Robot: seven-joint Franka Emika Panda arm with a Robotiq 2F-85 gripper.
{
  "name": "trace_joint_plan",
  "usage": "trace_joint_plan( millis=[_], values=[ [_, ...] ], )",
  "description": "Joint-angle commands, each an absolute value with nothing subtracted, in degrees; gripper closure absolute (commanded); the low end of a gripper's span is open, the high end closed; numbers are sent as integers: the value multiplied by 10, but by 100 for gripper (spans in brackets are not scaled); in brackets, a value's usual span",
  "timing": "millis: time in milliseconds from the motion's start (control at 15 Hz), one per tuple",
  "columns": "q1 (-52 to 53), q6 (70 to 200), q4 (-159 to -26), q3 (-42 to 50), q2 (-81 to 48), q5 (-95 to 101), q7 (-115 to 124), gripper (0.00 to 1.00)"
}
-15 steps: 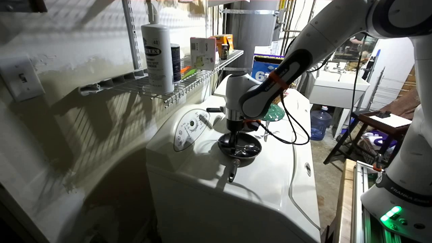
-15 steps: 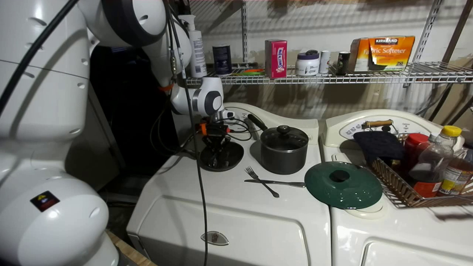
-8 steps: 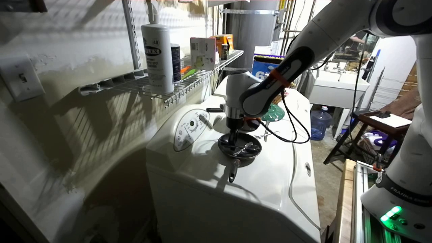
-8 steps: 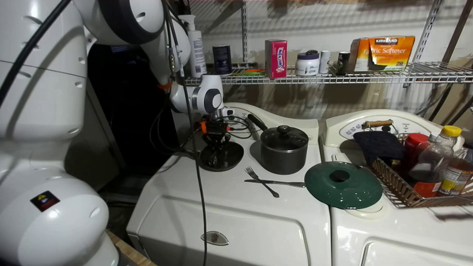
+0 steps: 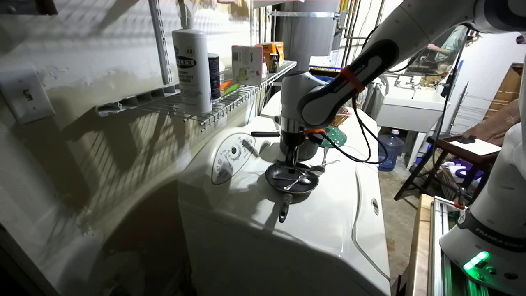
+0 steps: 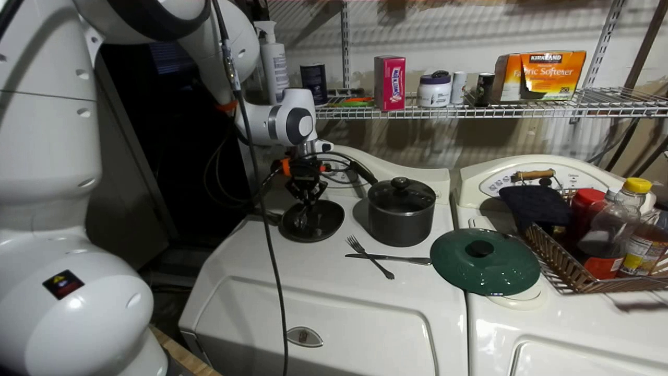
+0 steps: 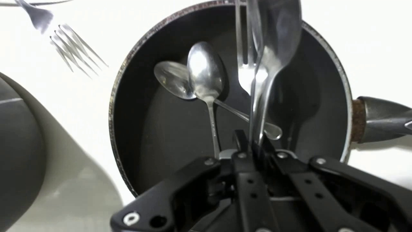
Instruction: Remove two spoons from the pan
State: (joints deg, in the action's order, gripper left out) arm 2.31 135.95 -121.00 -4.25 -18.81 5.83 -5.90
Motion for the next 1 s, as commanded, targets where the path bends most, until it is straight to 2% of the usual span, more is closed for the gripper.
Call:
trace_joint_plan(
  millis=[0, 400, 933],
  values=[
    [17, 1308, -1245, -22, -131, 71, -61, 96],
    [12, 1226, -1250, 21, -115, 156, -32, 97],
    [0, 1264, -1243, 56, -151, 260, 20, 97]
  ],
)
